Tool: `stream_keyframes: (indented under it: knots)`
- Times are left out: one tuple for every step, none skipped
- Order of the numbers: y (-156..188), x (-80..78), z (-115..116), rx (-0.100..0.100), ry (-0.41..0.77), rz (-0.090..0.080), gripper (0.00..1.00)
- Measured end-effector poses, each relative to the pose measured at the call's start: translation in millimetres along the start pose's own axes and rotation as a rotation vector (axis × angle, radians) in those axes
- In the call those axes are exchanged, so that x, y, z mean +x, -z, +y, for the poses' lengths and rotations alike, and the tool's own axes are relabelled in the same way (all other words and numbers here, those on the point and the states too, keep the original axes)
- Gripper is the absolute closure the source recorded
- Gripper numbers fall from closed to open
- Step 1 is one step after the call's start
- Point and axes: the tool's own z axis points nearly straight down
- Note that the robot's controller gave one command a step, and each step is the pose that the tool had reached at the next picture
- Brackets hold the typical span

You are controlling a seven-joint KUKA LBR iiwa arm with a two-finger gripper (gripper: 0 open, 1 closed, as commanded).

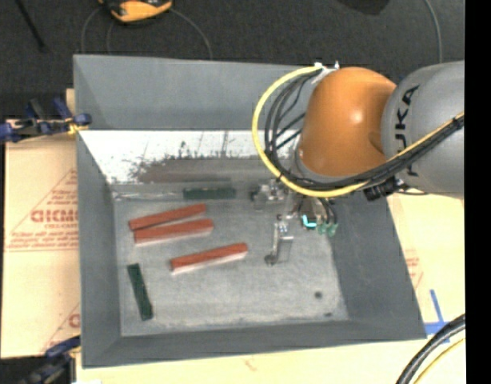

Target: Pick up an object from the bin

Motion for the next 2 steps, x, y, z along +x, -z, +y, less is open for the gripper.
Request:
stream_keyframes:
  knots:
    - [4,-1.6,0,-0.001,0.0,-0.008,0.0]
    - [-37,-4.2,44,0.001,0.083,-0.01,0.0]
